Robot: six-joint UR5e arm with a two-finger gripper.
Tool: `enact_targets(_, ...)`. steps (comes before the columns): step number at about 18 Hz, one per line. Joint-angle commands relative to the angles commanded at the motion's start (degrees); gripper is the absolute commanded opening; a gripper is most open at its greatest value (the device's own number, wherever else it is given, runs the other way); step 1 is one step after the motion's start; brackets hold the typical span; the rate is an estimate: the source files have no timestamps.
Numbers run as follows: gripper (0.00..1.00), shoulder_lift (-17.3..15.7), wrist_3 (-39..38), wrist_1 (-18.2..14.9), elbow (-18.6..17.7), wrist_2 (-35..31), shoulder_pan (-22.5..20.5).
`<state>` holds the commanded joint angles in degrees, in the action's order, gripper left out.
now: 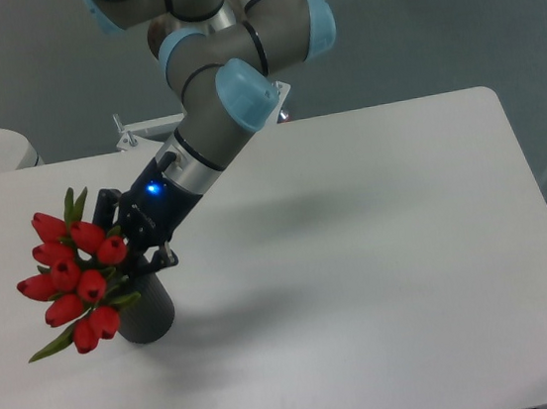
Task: Pick up the flowers from the vase
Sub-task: 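Lift the gripped tulips upward out of the grey vase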
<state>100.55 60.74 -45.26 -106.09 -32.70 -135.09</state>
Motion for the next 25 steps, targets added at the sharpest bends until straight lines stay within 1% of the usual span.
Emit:
enact_targets(7,0.33,-0.71,-5.8,0.09,3.08,0.09,-0.18)
enact_targets(12,0.33,-3.78,-8.53,0.0,3.69,0.26,-0.35)
enact_targets(15,0.33,-5.27,-10.28,0.0,4.13,1.76,-0.97)
enact_targets(18,0.33,-5.28,-11.87,0.0,6.33,1.93,-1.41)
enact_targets(21,0.33,-5.45,-13.89,0.0,7.73,1.93,-1.76)
enact_targets(25,0.33,-5.45,-16.79,-0.09,11.42,1.85,-2.81)
